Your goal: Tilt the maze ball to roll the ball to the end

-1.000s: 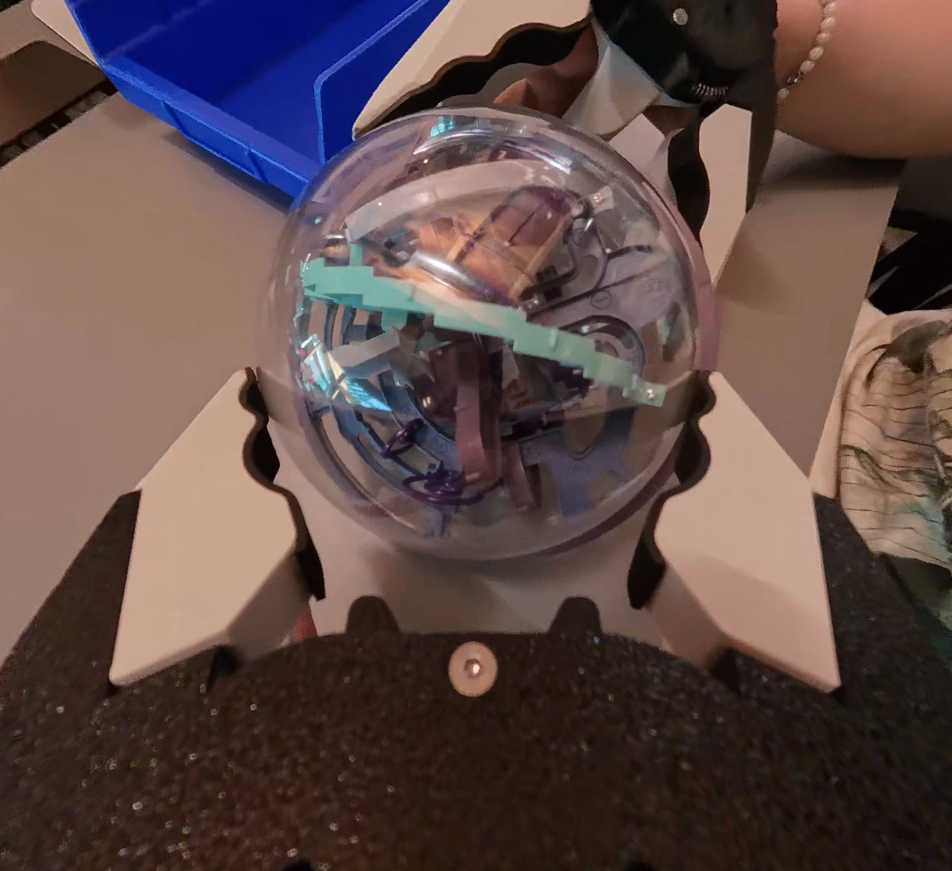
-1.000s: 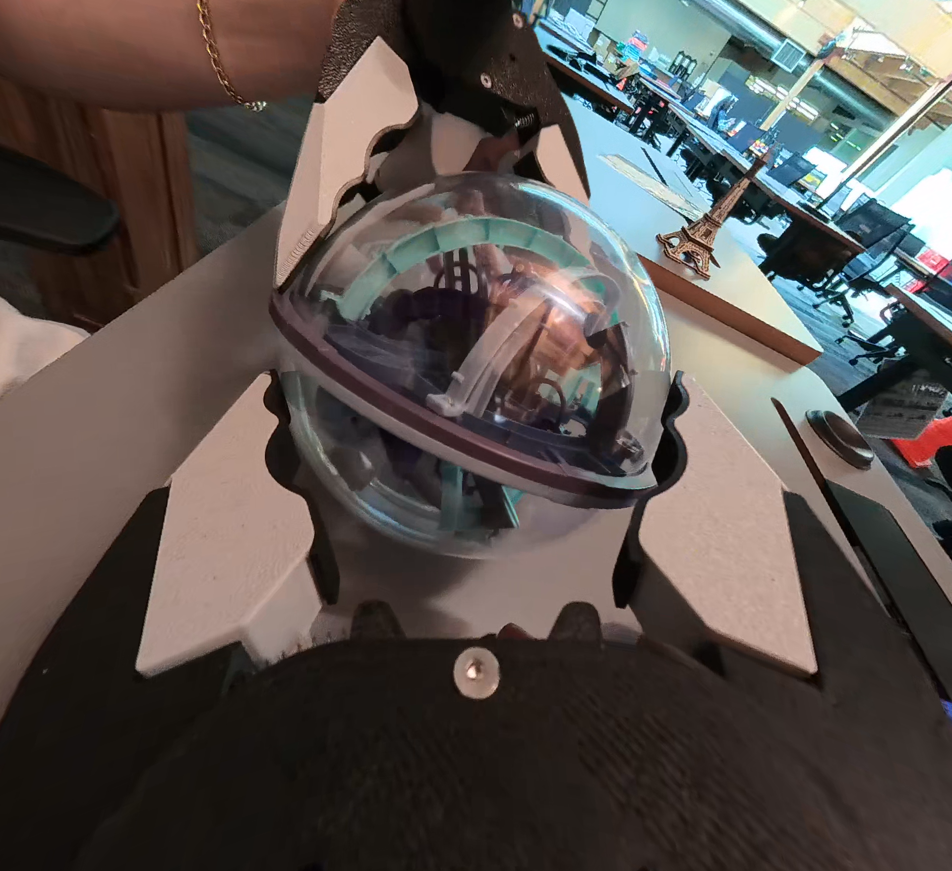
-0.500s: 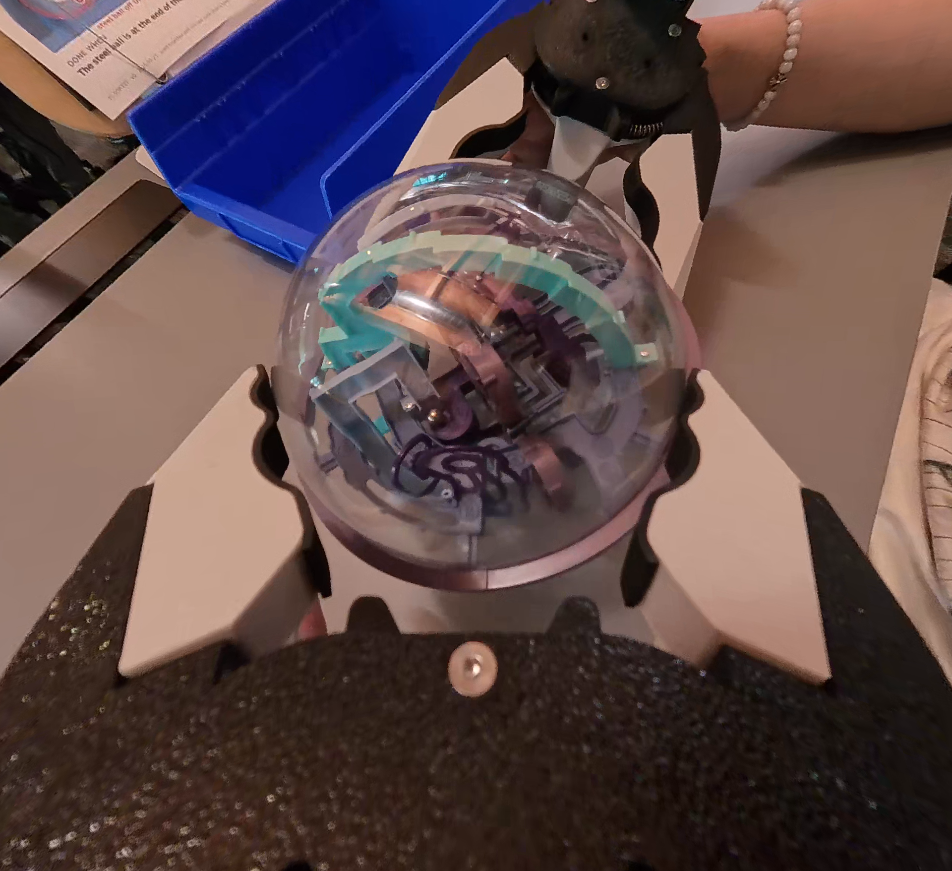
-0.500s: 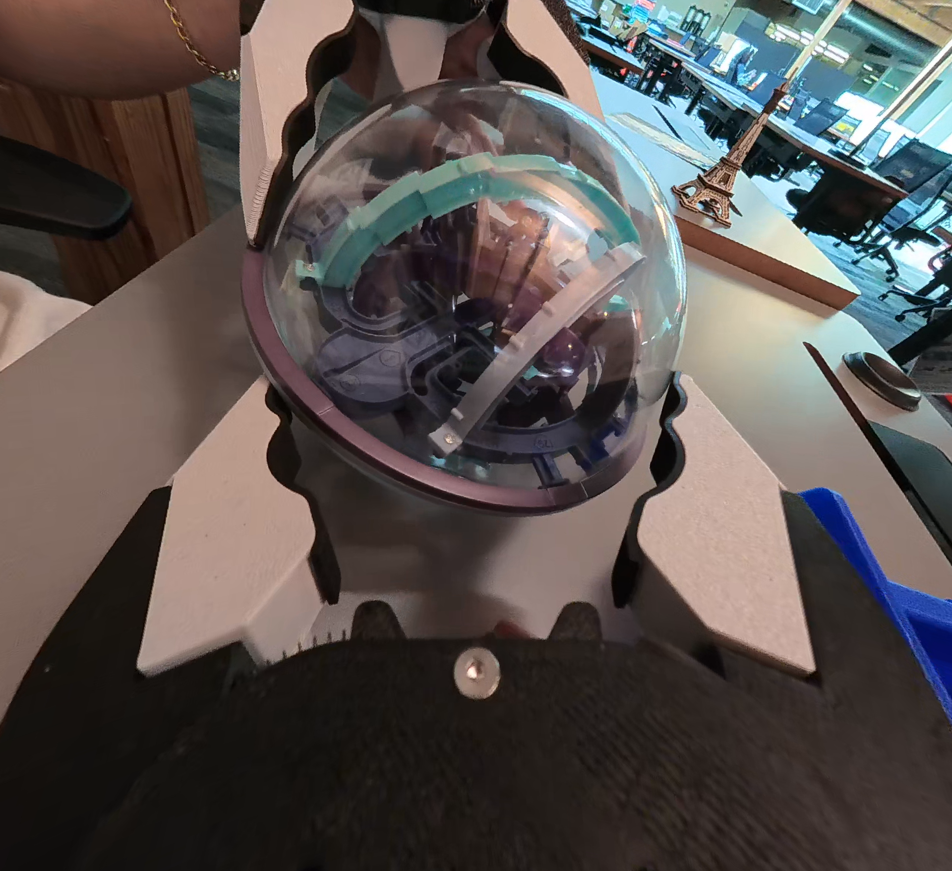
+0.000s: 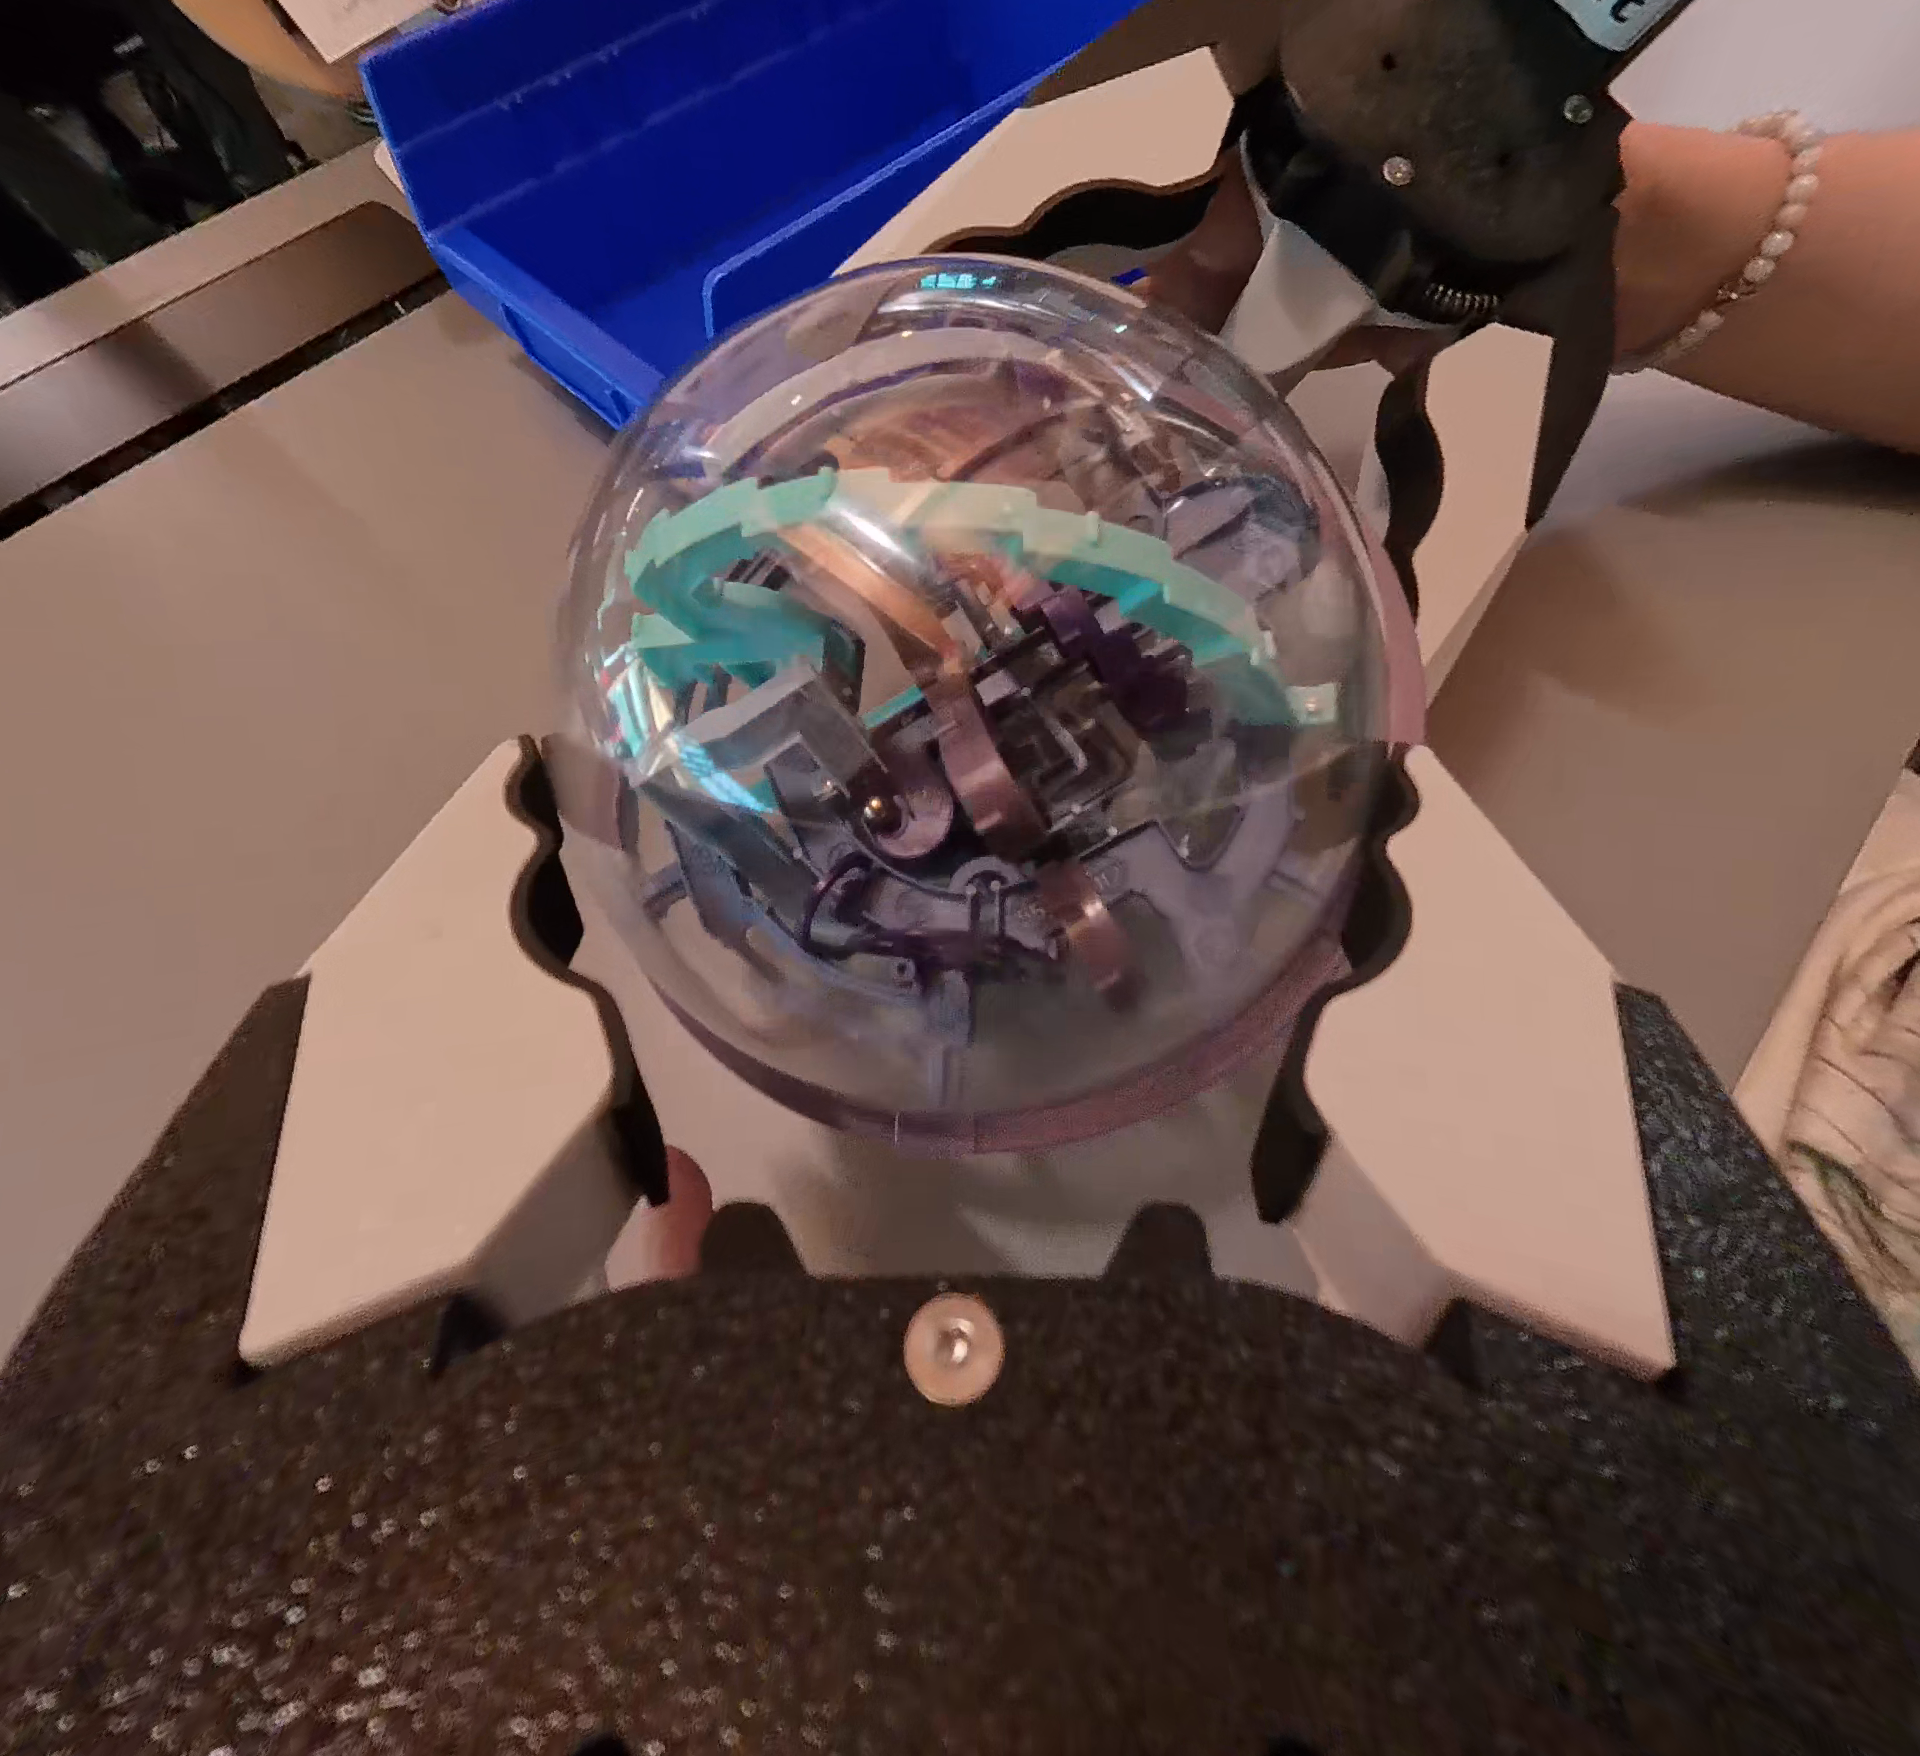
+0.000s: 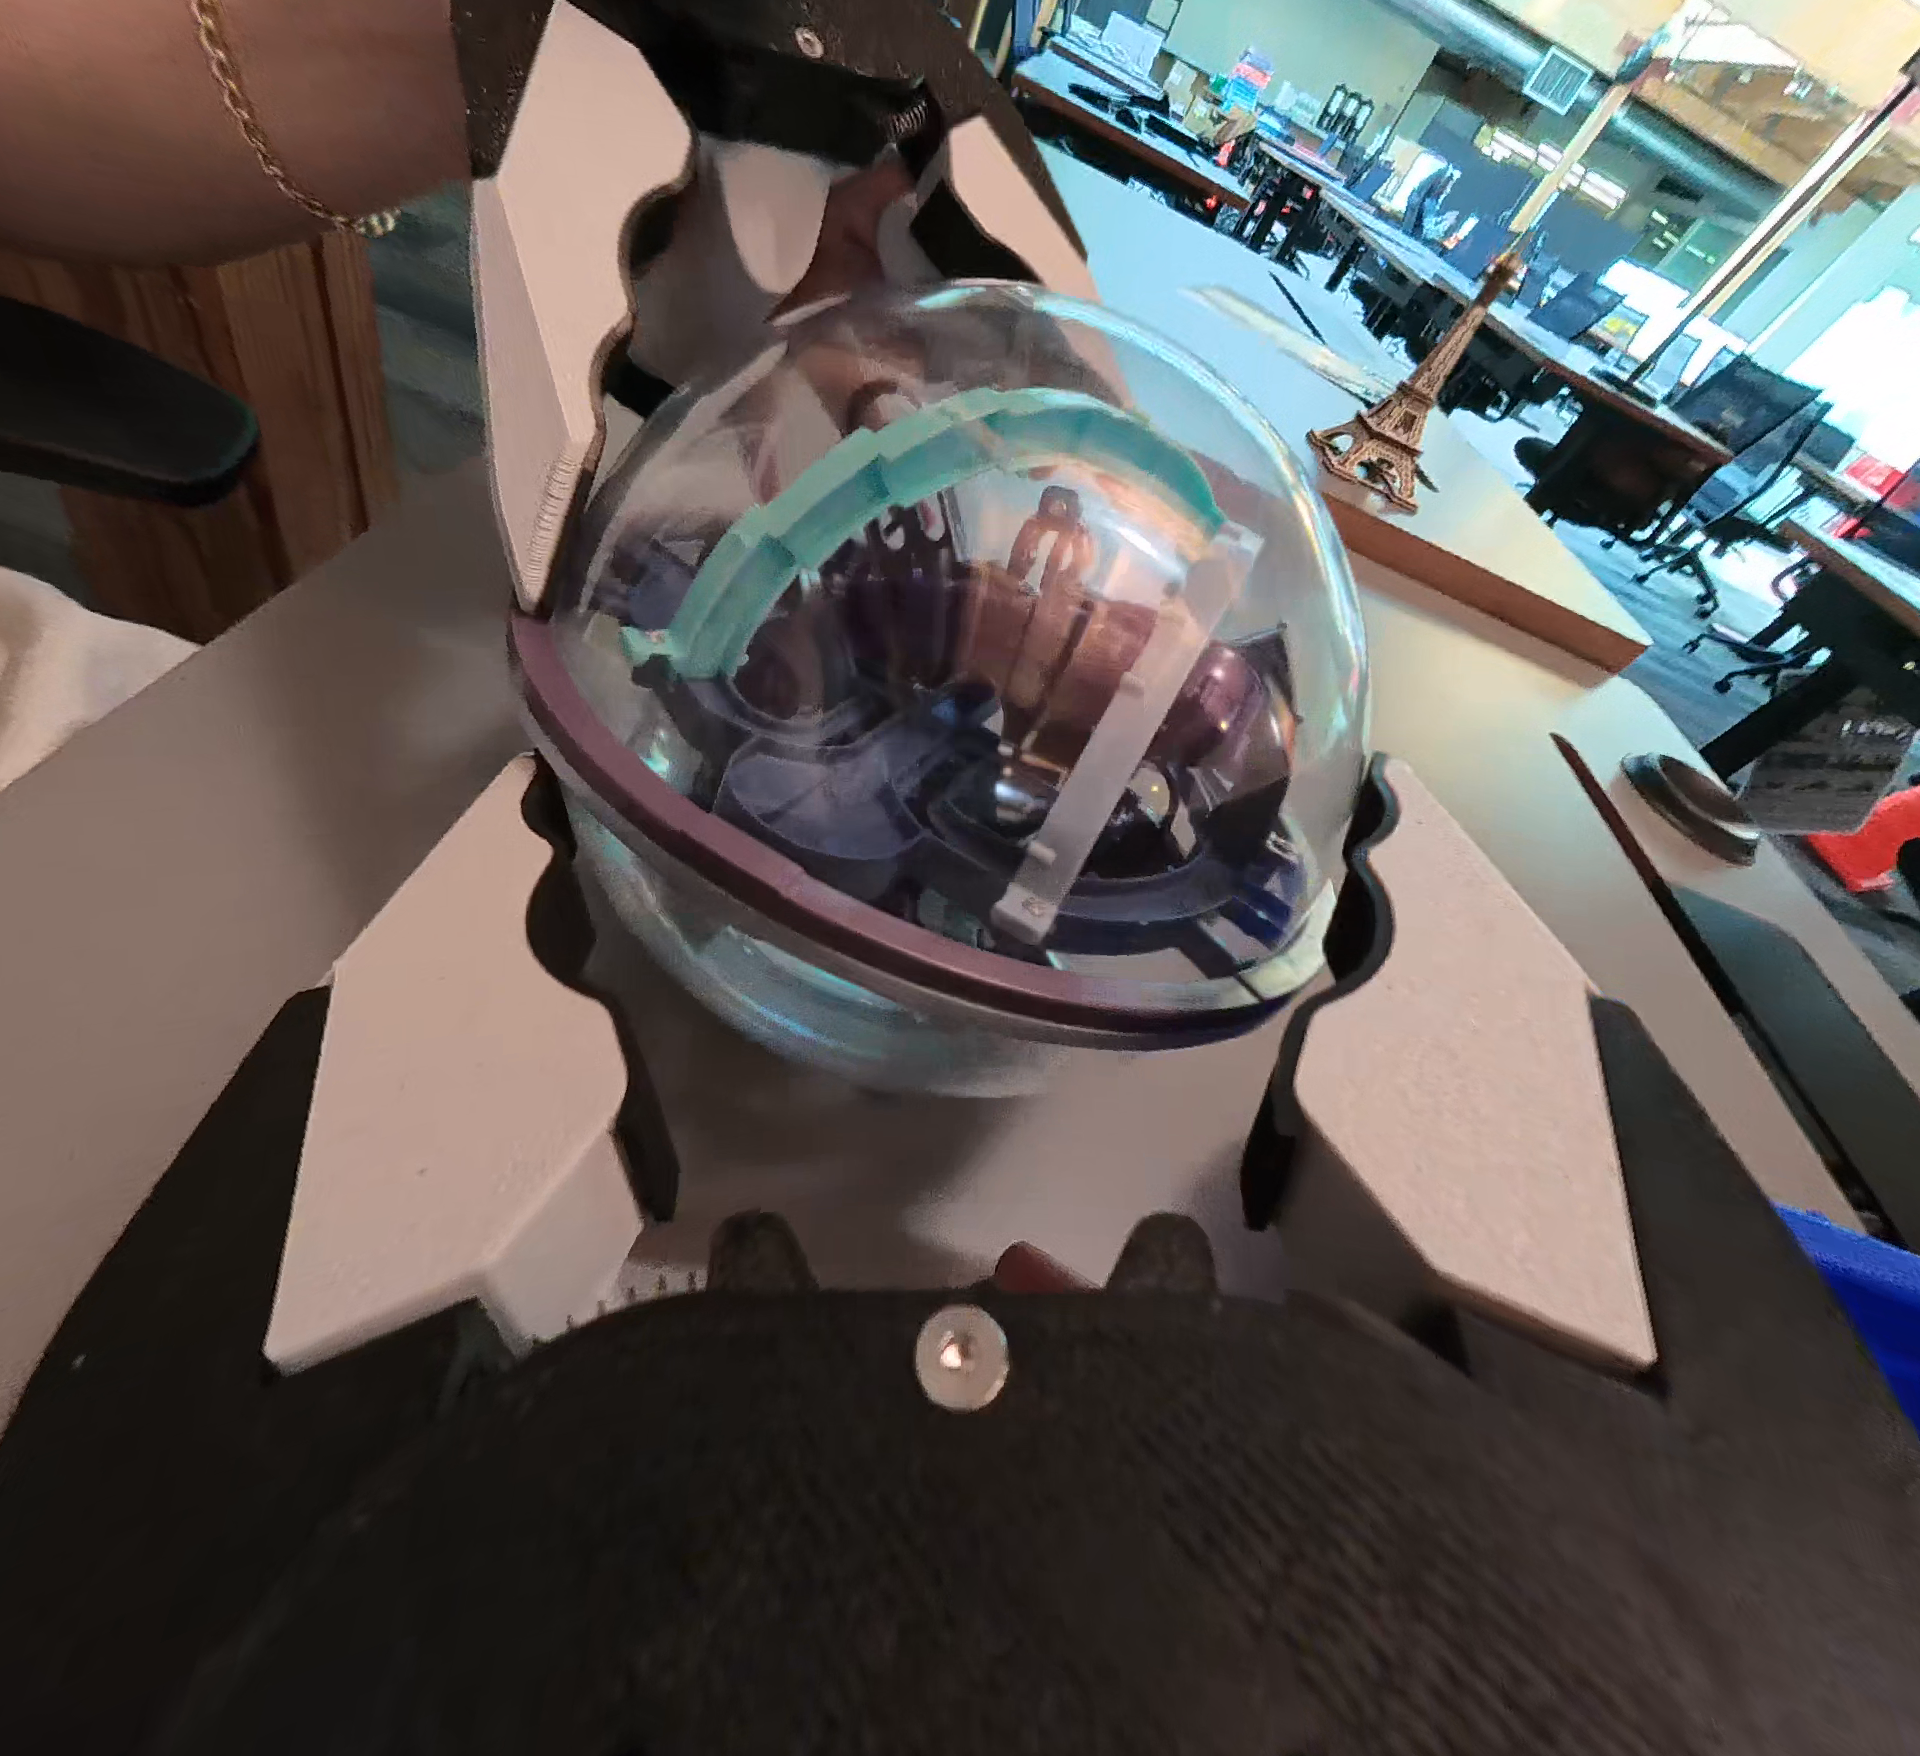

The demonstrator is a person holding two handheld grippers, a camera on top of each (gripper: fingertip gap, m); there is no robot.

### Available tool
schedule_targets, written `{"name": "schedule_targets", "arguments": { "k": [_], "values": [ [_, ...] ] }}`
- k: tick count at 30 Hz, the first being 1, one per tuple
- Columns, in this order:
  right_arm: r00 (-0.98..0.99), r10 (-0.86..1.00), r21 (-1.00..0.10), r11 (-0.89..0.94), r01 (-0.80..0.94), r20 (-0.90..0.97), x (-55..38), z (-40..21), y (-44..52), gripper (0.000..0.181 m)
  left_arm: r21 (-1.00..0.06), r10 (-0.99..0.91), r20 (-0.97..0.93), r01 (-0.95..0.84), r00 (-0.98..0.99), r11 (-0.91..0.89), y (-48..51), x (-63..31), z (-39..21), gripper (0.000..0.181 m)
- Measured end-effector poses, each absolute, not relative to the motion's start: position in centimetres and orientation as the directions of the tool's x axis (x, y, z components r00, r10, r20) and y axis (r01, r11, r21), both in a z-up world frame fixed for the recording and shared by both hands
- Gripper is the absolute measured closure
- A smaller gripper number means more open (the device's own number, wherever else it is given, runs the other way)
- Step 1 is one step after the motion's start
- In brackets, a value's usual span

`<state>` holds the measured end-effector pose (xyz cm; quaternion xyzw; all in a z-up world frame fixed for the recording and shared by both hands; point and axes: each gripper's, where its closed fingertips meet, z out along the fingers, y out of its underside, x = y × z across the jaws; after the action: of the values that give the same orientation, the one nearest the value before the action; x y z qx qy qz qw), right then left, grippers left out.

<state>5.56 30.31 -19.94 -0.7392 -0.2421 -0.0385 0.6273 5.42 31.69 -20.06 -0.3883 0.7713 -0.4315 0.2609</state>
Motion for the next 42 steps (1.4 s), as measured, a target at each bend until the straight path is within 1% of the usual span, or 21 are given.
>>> {"name": "schedule_targets", "arguments": {
  "k": [6, 11, 17, 30, 33, 35, 37, 39, 42],
  "values": [
    [0.885, 0.342, -0.930, -0.077, 0.360, 0.314, 6.2, -20.0, 30.3, 0.037, -0.890, -0.832, -0.049, -0.354, -0.553, 0.288, 31.6, 5.8, -19.8, 0.036],
    [0.877, 0.400, -0.942, -0.084, 0.325, 0.267, 6.9, -20.4, 29.5, 0.038, -0.900, -0.804, -0.090, -0.297, -0.588, 0.318, 31.3, 5.7, -19.5, 0.044],
    [0.871, 0.426, -0.951, -0.069, 0.302, 0.246, 7.3, -20.6, 29.0, 0.038, -0.908, -0.795, -0.107, -0.267, -0.597, 0.322, 31.0, 5.8, -19.3, 0.047],
    [0.839, 0.468, -0.939, -0.053, 0.340, 0.277, 7.0, -20.3, 28.3, 0.038, -0.891, -0.701, -0.126, -0.231, -0.702, 0.391, 31.5, 4.6, -19.6, 0.060],
    [0.839, 0.476, -0.943, -0.053, 0.328, 0.265, 7.1, -20.2, 28.3, 0.038, -0.904, -0.665, -0.146, -0.175, -0.733, 0.391, 31.3, 5.0, -19.3, 0.057],
    [0.835, 0.483, -0.943, -0.051, 0.328, 0.264, 7.1, -20.2, 28.4, 0.038, -0.911, -0.632, -0.187, -0.108, -0.752, 0.398, 30.9, 5.4, -19.1, 0.051],
    [0.823, 0.504, -0.942, -0.055, 0.332, 0.261, 6.8, -20.3, 28.4, 0.038, -0.919, -0.609, -0.190, -0.079, -0.770, 0.387, 30.2, 5.6, -19.1, 0.044],
    [0.816, 0.531, -0.945, -0.079, 0.317, 0.229, 6.5, -20.6, 28.4, 0.038, -0.929, -0.599, -0.157, -0.089, -0.786, 0.360, 29.7, 5.6, -18.8, 0.041],
    [0.825, 0.532, -0.952, -0.102, 0.290, 0.194, 6.2, -21.0, 28.7, 0.037, -0.933, -0.615, -0.107, -0.135, -0.781, 0.335, 29.7, 5.5, -18.6, 0.041]
  ]
}}
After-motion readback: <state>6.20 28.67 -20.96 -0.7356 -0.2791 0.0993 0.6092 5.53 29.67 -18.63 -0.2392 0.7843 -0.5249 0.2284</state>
